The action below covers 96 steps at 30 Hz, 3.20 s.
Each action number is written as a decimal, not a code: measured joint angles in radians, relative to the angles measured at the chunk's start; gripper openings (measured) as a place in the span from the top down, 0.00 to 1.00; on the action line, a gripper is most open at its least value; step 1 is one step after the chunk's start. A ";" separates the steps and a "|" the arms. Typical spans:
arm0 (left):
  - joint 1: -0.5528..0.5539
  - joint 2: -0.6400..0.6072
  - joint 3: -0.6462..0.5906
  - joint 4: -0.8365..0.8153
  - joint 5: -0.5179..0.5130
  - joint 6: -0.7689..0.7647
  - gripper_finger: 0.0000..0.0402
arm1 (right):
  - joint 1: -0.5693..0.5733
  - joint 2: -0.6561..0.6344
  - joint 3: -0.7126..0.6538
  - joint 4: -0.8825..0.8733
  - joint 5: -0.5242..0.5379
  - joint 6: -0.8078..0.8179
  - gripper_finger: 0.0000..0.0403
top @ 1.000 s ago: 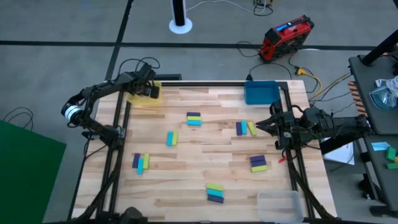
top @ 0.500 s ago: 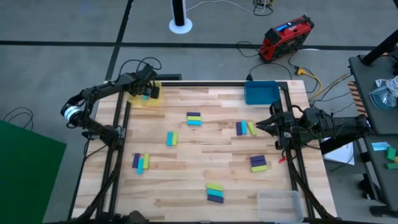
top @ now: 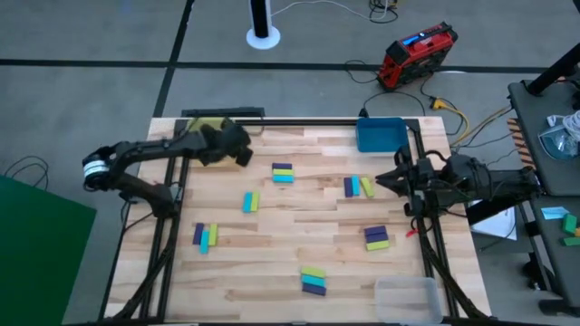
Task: Sort blocks
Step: Put the green block into the blue bin
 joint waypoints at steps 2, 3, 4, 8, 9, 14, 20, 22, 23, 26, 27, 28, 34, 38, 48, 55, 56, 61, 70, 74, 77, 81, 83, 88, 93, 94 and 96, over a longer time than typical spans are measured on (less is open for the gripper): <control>-0.068 -0.010 0.000 0.000 0.000 -0.018 0.67 | 0.000 0.000 0.005 0.003 0.000 0.000 0.90; -0.097 -0.014 0.000 -0.003 0.001 -0.032 0.67 | 0.000 0.000 0.007 0.004 0.000 0.000 0.90; -0.124 -0.017 0.000 -0.004 0.000 -0.046 0.67 | 0.000 0.000 0.009 0.007 0.000 0.000 0.90; -0.214 -0.029 0.000 -0.019 0.000 -0.116 0.67 | 0.000 0.000 0.019 0.023 0.000 0.000 0.90; -0.234 -0.031 0.000 -0.021 0.000 -0.134 0.67 | 0.000 0.000 0.022 0.024 0.000 0.000 0.90; -0.323 -0.029 -0.001 -0.022 -0.001 -0.182 0.67 | 0.000 0.007 0.030 0.061 0.000 0.000 0.90; -0.413 -0.023 -0.001 -0.023 -0.059 -0.244 0.67 | -0.001 0.064 0.035 0.223 0.047 0.038 0.90; -0.432 -0.023 -0.001 -0.029 -0.081 -0.269 0.67 | -0.001 0.097 0.064 0.209 0.083 0.060 0.90; -0.439 -0.023 -0.001 -0.033 -0.092 -0.277 0.67 | -0.001 0.118 0.083 0.194 0.094 0.067 0.90; -0.453 -0.023 -0.001 -0.052 -0.122 -0.299 0.67 | -0.001 0.202 0.152 0.130 0.137 0.109 0.90; -0.455 -0.023 -0.001 -0.065 -0.126 -0.310 0.67 | -0.001 0.232 0.177 0.100 0.156 0.122 0.90; -0.455 -0.023 -0.001 -0.074 -0.132 -0.320 0.67 | -0.001 0.260 0.204 0.066 0.175 0.141 0.90; -0.454 -0.026 -0.001 -0.113 -0.165 -0.344 0.67 | -0.001 0.425 0.387 -0.343 0.304 0.303 0.90; -0.454 -0.035 -0.001 -0.116 -0.185 -0.343 0.67 | -0.002 0.522 0.476 -0.647 0.340 0.477 0.90; -0.454 -0.056 -0.001 -0.116 -0.187 -0.331 0.67 | -0.009 0.681 0.546 -1.249 0.257 0.883 0.90; -0.453 -0.055 -0.001 -0.116 -0.226 -0.293 0.67 | -0.015 0.725 0.517 -1.241 0.156 0.910 0.80; -0.453 -0.056 -0.001 -0.116 -0.237 -0.288 0.67 | -0.020 0.729 0.514 -1.240 0.158 0.910 0.78; -0.453 -0.056 -0.001 -0.116 -0.284 -0.276 0.67 | -0.049 0.750 0.479 -1.198 0.190 0.909 0.65; -0.452 -0.056 -0.001 -0.107 -0.332 -0.257 0.67 | -0.160 0.819 0.397 -1.043 0.185 0.791 0.51; -0.451 -0.056 -0.001 -0.106 -0.343 -0.257 0.67 | -0.234 0.854 0.354 -0.967 0.155 0.714 0.48; -0.451 -0.056 -0.001 -0.106 -0.343 -0.257 0.67 | -0.283 0.882 0.329 -0.926 0.141 0.663 0.47; -0.451 -0.056 -0.001 -0.105 -0.343 -0.257 0.67 | -0.327 0.925 0.312 -0.886 0.102 0.612 0.48; -0.451 -0.056 -0.001 -0.105 -0.343 -0.257 0.67 | -0.334 0.946 0.309 -0.861 0.095 0.601 0.48; -0.451 -0.056 -0.001 -0.105 -0.343 -0.257 0.67 | -0.333 1.009 0.308 -0.843 0.092 0.581 0.47; -0.451 -0.056 -0.001 -0.106 -0.343 -0.252 0.67 | -0.333 1.080 0.307 -0.799 0.092 0.558 0.47; -0.451 -0.056 -0.001 -0.106 -0.343 -0.252 0.67 | -0.333 1.094 0.307 -0.797 0.092 0.556 0.47; -0.451 -0.056 -0.001 -0.106 -0.343 -0.252 0.67 | -0.333 1.119 0.307 -0.793 0.092 0.551 0.46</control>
